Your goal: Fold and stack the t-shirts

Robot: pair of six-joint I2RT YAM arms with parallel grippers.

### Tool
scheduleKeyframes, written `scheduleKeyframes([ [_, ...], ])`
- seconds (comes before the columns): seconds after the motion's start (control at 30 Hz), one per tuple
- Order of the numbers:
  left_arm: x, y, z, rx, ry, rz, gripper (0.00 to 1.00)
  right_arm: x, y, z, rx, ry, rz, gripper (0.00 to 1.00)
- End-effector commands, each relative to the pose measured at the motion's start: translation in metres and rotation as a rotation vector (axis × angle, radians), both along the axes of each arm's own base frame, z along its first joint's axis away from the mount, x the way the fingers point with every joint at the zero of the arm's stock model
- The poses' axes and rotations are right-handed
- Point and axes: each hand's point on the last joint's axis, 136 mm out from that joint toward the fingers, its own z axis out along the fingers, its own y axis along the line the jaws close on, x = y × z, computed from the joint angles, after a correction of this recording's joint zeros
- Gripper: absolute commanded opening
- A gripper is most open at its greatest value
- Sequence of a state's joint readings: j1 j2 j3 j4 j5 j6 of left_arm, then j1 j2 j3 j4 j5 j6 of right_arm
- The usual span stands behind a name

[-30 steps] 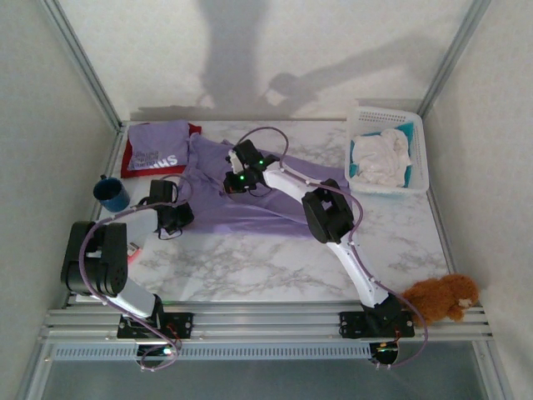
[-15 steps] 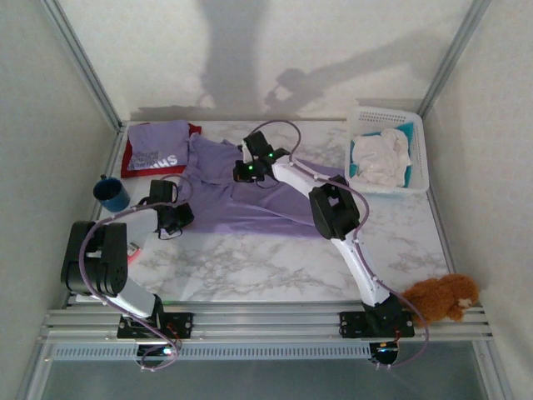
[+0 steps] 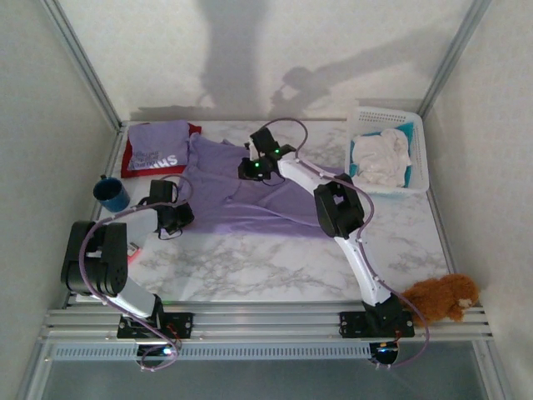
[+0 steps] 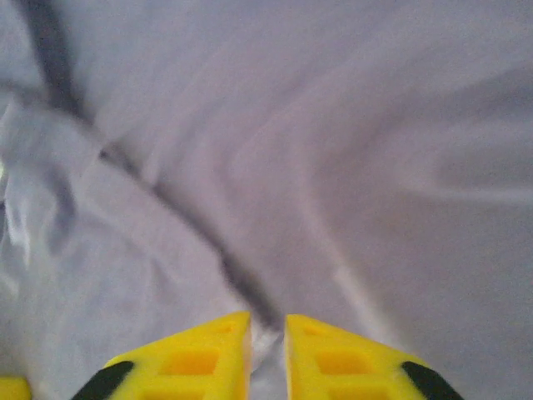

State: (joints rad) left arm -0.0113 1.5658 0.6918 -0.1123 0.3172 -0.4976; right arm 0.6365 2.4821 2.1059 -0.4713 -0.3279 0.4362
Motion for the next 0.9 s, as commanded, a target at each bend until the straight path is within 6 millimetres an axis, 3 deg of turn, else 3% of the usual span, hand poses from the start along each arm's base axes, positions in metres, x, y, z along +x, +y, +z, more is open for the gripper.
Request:
scheduleKeyframes([
  [0.0,-0.04,0.005,-0.031,0.023,0.173,0.001,0.0,-0.033,0.028,0.047,0.012,-0.097,0.108,0.17],
  [0.1,-0.039,0.006,-0.03,0.025,0.174,0.003,0.0,-0.045,0.027,0.047,-0.016,-0.079,0.097,0.21],
  [0.23,-0.041,0.008,-0.035,0.033,0.185,0.016,0.0,-0.064,-0.024,0.048,-0.19,-0.014,-0.06,0.1],
  [0.33,-0.04,0.01,-0.038,0.04,0.187,0.023,0.0,-0.099,-0.069,0.052,-0.238,0.0,-0.124,0.08],
  [0.53,-0.03,0.008,-0.026,0.035,0.15,0.017,0.0,-0.153,-0.189,0.038,-0.413,0.069,-0.295,0.08],
  [0.7,-0.007,-0.012,0.012,0.099,0.079,-0.033,0.0,-0.179,-0.274,0.037,-0.477,0.122,-0.472,0.15],
  [0.87,0.015,-0.049,0.046,0.165,0.005,-0.096,0.13,-0.192,-0.332,0.031,-0.466,0.166,-0.602,0.19],
])
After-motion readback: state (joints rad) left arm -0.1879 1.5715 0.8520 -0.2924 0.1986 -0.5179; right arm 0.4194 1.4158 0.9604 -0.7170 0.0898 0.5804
